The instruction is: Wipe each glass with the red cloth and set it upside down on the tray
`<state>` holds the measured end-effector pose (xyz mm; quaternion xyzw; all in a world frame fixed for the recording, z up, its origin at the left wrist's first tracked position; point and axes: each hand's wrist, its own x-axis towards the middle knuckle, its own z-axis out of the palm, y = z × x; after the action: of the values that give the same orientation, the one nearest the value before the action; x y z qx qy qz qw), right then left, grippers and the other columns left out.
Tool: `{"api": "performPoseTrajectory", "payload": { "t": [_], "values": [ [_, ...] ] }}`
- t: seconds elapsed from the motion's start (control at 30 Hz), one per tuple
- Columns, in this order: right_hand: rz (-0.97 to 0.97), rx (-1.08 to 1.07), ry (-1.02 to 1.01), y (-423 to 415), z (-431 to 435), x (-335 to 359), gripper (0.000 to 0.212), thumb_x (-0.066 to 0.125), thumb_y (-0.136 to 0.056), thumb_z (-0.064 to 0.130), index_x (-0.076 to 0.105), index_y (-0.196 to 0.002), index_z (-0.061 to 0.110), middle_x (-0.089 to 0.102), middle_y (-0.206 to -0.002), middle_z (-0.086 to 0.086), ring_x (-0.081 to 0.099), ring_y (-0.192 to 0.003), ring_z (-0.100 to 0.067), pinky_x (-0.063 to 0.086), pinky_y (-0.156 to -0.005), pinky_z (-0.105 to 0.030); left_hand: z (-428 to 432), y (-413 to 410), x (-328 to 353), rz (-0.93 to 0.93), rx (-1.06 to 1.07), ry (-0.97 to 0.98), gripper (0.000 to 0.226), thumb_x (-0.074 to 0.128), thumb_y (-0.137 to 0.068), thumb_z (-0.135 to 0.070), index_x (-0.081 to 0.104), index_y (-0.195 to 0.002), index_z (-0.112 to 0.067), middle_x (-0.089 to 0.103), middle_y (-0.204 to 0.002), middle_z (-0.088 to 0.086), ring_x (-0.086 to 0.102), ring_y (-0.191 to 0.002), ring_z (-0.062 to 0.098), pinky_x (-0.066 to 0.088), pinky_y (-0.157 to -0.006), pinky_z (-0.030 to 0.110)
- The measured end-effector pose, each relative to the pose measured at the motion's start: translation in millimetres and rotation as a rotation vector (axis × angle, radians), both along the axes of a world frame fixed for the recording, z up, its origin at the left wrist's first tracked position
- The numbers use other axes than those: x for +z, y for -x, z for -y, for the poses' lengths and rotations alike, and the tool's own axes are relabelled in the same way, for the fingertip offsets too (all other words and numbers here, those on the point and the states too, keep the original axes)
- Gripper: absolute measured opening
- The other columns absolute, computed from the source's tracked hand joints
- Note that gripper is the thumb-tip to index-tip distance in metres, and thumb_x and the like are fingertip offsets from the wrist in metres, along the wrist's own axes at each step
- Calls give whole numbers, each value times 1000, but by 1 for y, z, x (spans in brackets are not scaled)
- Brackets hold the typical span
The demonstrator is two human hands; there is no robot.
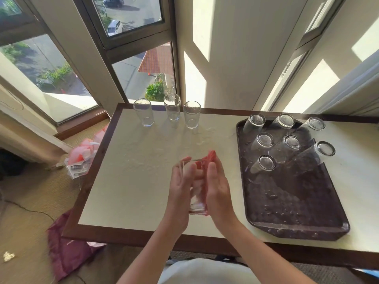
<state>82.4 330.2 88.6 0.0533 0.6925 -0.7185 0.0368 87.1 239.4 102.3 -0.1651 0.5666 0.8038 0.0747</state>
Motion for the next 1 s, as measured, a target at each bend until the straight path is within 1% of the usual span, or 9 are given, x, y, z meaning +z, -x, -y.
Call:
{"api": "performPoseTrajectory", "payload": {
  "t": [0.07,0.13,0.23,0.33,0.53,0.63,0.77,0.87,1.0],
  "values": [
    [110,-27,154,14,-6,8,46,36,-100,50,60,-121,17,70,-100,-10,69,-85,-22,56,-72,-32,-3,-1,1,-30,-5,-21,93,83,-58,-65,51,-131,-18,70,-118,14,69,-109,30,56,-92,46],
    [66,-38,148,9,-4,17,36,38,-102,44,61,-123,25,72,-107,-5,70,-98,-21,56,-84,-34,-1,0,2,-54,-6,-42,82,81,-63,-64,59,-126,-17,72,-116,13,69,-109,28,55,-94,41],
    [-128,-30,-132,-20,5,18,42,44,-99,40,38,-141,43,56,-132,21,54,-121,6,43,-97,-12,1,4,6,-40,36,-7,57,60,-82,-57,61,-120,-15,73,-101,9,73,-91,18,58,-77,27],
    [-235,-19,-321,-31,6,7,51,40,-98,44,33,-147,34,52,-137,14,57,-110,8,44,-89,-9,2,1,3,-1,50,33,63,55,-89,-62,51,-130,-15,70,-104,17,72,-89,21,56,-76,30],
    [113,-84,172,0,-5,24,44,38,-97,50,64,-112,17,71,-86,0,66,-72,-12,52,-61,-22,-5,-7,2,-32,-55,46,78,73,-64,-63,53,-127,-21,67,-120,15,66,-114,26,52,-97,37],
    [-54,-66,2,-20,1,23,45,41,-99,49,47,-140,33,63,-120,20,62,-107,2,50,-88,-17,-3,-2,2,-42,-13,105,73,68,-72,-67,57,-128,-23,69,-115,15,67,-109,28,52,-93,37],
    [-327,-93,-417,-40,4,14,49,41,-100,37,40,-147,23,48,-145,9,45,-123,16,36,-94,0,-3,-3,5,-18,57,67,52,48,-96,-52,53,-131,-14,72,-92,7,71,-80,16,55,-70,27],
    [-86,-93,-19,-26,-3,15,40,39,-101,46,49,-137,31,67,-118,19,64,-105,1,50,-94,-19,-7,-8,6,-62,-19,6,62,61,-88,-58,54,-131,-15,74,-108,12,71,-101,25,58,-82,31],
    [152,-147,225,-8,-15,28,43,39,-102,45,64,-118,14,74,-105,-7,70,-104,-25,55,-94,-39,-11,-9,6,-84,-99,57,94,80,-59,-69,55,-134,-20,65,-127,13,64,-119,26,51,-102,41]
  ]
}}
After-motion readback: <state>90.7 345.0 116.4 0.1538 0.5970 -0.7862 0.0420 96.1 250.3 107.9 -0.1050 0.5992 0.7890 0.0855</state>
